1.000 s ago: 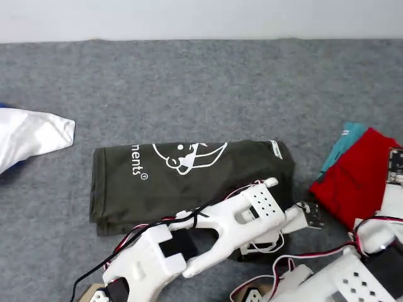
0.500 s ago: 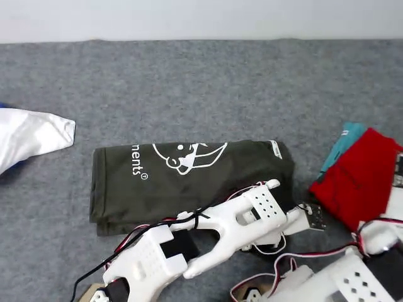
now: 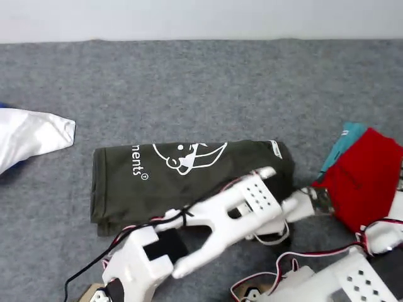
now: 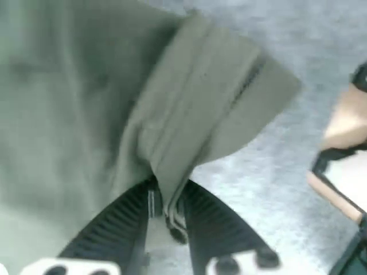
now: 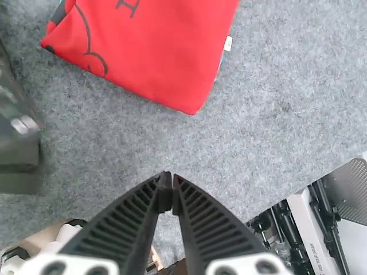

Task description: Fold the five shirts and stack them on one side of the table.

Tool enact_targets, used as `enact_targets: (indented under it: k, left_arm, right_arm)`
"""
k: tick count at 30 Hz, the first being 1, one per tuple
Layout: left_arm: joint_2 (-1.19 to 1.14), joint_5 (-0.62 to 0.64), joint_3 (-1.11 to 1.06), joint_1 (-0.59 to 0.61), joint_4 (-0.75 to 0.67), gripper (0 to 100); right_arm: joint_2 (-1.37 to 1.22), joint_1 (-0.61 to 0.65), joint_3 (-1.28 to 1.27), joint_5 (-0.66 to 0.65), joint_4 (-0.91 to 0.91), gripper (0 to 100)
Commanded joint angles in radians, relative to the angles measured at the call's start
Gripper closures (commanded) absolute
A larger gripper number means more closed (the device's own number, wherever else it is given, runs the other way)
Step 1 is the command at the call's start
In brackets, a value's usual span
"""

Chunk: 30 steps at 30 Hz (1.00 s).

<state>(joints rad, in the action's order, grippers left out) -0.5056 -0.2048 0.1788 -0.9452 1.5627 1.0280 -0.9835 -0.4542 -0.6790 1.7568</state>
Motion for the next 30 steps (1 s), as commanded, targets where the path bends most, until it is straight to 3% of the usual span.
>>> enact_targets:
  k: [1,10,13,18,30]
  left_arm:
    - [0.061,-0.009,0.042,0.086,-0.038,99]
    - [-0.008,-0.011,0.061,0.229,-0.173,99]
    - [-0.04,-0.011,0.061,0.238,-0.175,97]
    - [-0.06,-0.003,0.061,0.262,-0.164,85]
    - [-0.068,-0.078,0.168,0.427,-0.146,84]
  right_arm:
    - [0.01,-0.004,0.006,-0.002,0.036,98.7]
    - [0.008,-0.002,0.006,0.0,0.036,98.7]
    - [0.007,-0.002,0.006,0.0,0.036,98.7]
    - [0.005,-0.002,0.006,0.0,0.036,98.7]
    - [0.008,-0.002,0.006,0.0,0.036,98.7]
